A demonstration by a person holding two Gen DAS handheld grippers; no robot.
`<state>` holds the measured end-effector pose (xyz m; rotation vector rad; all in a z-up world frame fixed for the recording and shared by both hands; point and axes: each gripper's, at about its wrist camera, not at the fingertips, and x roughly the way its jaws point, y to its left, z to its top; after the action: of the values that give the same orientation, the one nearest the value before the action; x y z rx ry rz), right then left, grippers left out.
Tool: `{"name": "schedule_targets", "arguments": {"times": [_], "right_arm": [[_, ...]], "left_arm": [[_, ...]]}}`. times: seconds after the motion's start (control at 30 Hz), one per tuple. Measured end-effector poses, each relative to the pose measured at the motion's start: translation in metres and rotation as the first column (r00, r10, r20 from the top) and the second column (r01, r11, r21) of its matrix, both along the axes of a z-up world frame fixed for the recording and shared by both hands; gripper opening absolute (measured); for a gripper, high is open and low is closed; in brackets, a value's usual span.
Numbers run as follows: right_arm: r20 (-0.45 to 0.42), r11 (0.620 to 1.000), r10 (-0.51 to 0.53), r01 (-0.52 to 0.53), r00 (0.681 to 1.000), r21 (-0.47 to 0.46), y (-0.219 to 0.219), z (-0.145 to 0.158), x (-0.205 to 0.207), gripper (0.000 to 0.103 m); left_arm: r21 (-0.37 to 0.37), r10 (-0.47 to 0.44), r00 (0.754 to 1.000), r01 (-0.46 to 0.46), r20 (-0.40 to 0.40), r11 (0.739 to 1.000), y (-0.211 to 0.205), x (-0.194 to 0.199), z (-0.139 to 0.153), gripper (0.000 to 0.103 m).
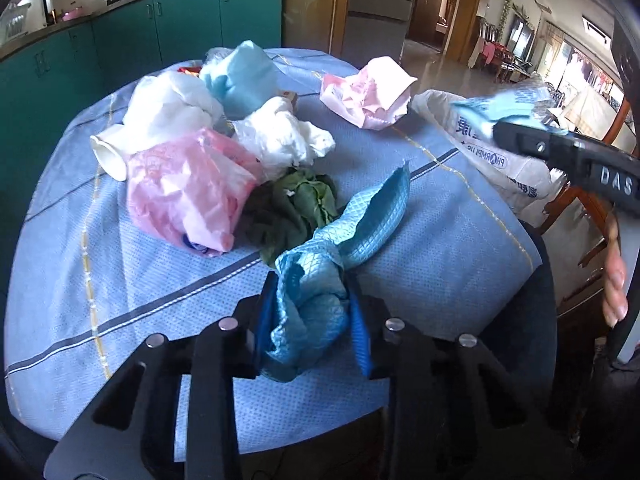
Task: Collect trash
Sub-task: 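Carry the packet and blue cloth into the wastebasket and open both grippers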
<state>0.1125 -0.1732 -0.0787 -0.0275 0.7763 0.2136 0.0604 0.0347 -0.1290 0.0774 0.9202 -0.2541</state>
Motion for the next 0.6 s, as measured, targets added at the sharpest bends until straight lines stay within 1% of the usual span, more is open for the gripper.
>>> {"name": "schedule_targets", "arguments": {"times": [0.1,0.17,0.23,0.3,0.33,0.37,0.43,0.5,0.6], "right_arm": [[0.032,0.998,-0.070,0.070,0.997,0.006,-0.028,0.009,0.002,0.069],[0.065,0.993,-0.115,0.116,0.991,-0.003,-0.048,0.019,0.008,0.069],[0.105,0.987,-0.162,0.161,0.981,0.012,-0.070,0.032,0.020,0.069],[0.098,0.977,-0.211,0.209,0.973,0.030,-0.087,0.036,0.038,0.069],[0.090,0.972,-0.235,0.234,0.968,0.030,-0.091,0.035,0.044,0.069],[0.079,0.960,-0.281,0.279,0.956,0.032,-0.102,0.030,0.052,0.069],[0.055,0.948,-0.318,0.316,0.946,0.043,-0.115,0.017,0.061,0.069],[0.034,0.939,-0.343,0.341,0.939,0.037,-0.128,0.003,0.066,0.069],[0.028,0.930,-0.368,0.368,0.929,0.021,-0.141,-0.010,0.072,0.069]], "left_arm": [[0.001,-0.007,0.999,0.007,0.034,1.000,0.002,-0.010,0.012,0.034],[0.004,-0.016,0.997,0.016,0.072,1.000,0.003,-0.014,0.027,0.034],[0.008,-0.021,0.993,0.020,0.120,1.000,0.000,-0.019,0.043,0.034],[0.003,-0.027,0.987,0.027,0.159,1.000,-0.005,-0.017,0.058,0.034],[0.001,-0.034,0.985,0.034,0.172,0.999,-0.009,-0.013,0.063,0.034],[0.002,-0.041,0.982,0.041,0.184,0.999,-0.014,-0.009,0.068,0.034],[0.012,-0.051,0.978,0.050,0.200,0.999,-0.027,0.002,0.073,0.034],[0.015,-0.064,0.976,0.062,0.209,0.998,-0.040,0.013,0.077,0.034],[0.003,-0.096,0.973,0.097,0.212,0.995,-0.063,0.032,0.084,0.034]]}}
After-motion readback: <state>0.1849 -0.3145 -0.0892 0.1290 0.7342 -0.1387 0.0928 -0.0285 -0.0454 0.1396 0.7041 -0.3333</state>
